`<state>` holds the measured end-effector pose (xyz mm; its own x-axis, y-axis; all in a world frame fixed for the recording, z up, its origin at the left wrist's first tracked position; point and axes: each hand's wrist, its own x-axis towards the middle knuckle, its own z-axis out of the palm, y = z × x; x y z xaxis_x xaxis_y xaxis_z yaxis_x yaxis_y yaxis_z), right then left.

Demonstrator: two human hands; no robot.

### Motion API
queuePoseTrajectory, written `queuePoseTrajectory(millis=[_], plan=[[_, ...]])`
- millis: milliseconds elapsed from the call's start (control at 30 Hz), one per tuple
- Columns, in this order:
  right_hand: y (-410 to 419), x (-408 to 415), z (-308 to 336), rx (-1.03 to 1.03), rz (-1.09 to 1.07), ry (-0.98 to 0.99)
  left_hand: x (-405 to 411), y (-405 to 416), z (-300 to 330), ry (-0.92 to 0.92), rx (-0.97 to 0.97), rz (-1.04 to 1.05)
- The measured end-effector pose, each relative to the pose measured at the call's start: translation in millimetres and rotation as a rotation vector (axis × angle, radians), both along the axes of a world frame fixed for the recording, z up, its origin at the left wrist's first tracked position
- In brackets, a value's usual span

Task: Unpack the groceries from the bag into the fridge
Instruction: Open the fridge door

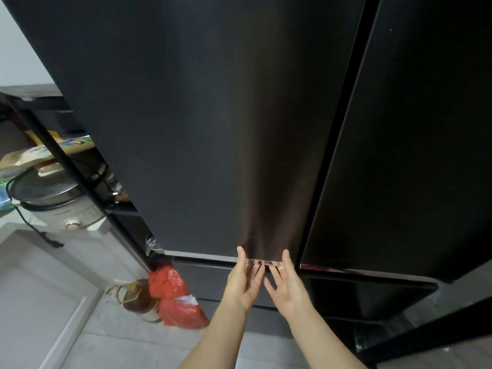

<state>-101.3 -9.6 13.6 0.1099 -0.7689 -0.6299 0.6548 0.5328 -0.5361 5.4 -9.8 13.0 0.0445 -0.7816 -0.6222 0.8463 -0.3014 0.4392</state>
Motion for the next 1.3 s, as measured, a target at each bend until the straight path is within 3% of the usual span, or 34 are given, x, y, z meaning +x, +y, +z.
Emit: queuePoseTrajectory(millis=[200, 567, 667, 800, 900, 1000, 1300], plan=[[7, 5, 1, -0.007, -0.008, 0.037, 7, 4, 0, 0.013, 0.014, -0.038], [67, 18, 9, -0.022, 0.0, 0.198, 32, 42, 4, -0.119, 0.067, -0.181], [89, 23, 14, -0.043, -0.026, 0.342, 40, 57, 8, -0.158, 0.084, -0.202], [121, 28, 30, -0.203, 0.051, 0.734, 52, 86, 16, -0.329, 0.058, -0.266], [147, 34, 52, -0.44, 0.034, 1.044, 60, 113, 36, -0.576, -0.049, -0.252], [170, 43, 76, -0.688, 0.044, 1.224, 67, 134, 58, -0.796, -0.218, -0.247], [200, 60, 106, -0.917, 0.027, 1.414, 56, 190, 148, -1.181, -0.721, -0.082]])
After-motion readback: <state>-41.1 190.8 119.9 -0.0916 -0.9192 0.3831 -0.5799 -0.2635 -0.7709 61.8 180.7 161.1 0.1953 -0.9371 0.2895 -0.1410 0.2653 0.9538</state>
